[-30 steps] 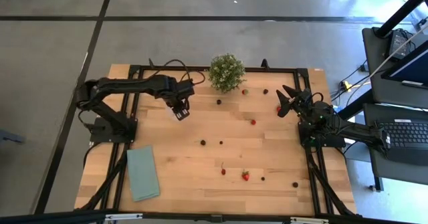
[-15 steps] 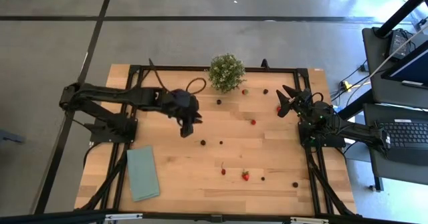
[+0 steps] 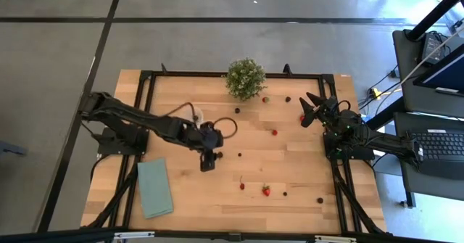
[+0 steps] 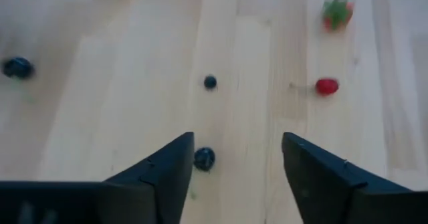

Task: Pick and placing Produce into tupperware
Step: Put the black cherry into the transparent container

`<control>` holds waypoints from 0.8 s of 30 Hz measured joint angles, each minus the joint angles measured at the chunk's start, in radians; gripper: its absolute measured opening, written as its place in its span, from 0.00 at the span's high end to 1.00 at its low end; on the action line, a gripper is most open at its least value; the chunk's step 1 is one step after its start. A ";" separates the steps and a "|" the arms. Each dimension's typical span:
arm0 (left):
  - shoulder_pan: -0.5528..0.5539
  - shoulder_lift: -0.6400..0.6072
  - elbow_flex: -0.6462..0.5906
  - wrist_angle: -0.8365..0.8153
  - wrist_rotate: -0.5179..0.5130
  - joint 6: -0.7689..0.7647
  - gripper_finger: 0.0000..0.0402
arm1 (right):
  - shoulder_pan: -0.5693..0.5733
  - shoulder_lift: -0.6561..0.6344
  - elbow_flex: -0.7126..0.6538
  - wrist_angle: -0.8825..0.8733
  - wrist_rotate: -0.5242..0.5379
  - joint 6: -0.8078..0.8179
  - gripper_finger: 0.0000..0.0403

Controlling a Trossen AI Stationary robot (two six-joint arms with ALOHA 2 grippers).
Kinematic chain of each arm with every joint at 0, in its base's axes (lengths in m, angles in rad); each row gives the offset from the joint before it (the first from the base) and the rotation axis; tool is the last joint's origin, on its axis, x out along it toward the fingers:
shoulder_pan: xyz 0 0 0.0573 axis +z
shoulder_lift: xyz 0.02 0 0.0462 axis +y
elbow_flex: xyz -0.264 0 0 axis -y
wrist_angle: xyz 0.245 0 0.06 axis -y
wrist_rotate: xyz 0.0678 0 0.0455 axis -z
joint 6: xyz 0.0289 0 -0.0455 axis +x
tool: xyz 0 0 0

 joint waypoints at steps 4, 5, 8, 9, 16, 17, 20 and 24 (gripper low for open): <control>-0.027 0.075 0.000 0.019 0.000 -0.052 0.40 | 0.000 0.000 0.000 0.000 -0.002 -0.001 0.46; -0.032 0.094 0.000 0.032 0.000 -0.053 0.39 | 0.000 0.000 0.000 0.000 -0.006 -0.001 0.46; -0.045 0.137 0.000 0.050 -0.001 -0.049 0.39 | 0.000 0.000 0.000 0.000 -0.008 0.000 0.46; -0.048 0.148 0.000 0.057 -0.002 -0.048 0.39 | 0.000 0.000 0.000 0.000 -0.008 0.001 0.46; -0.031 0.182 0.000 0.045 -0.051 -0.071 0.41 | 0.000 0.000 0.000 0.000 -0.008 0.026 0.46; -0.024 0.183 0.000 0.042 -0.046 -0.072 0.41 | 0.000 0.000 0.000 0.000 -0.008 0.027 0.46; 0.002 0.185 -0.001 0.044 -0.021 -0.084 0.41 | 0.000 0.000 0.000 0.000 -0.009 0.026 0.46; 0.035 0.195 -0.001 0.016 -0.009 -0.075 0.41 | 0.000 0.000 0.000 0.000 -0.009 0.025 0.46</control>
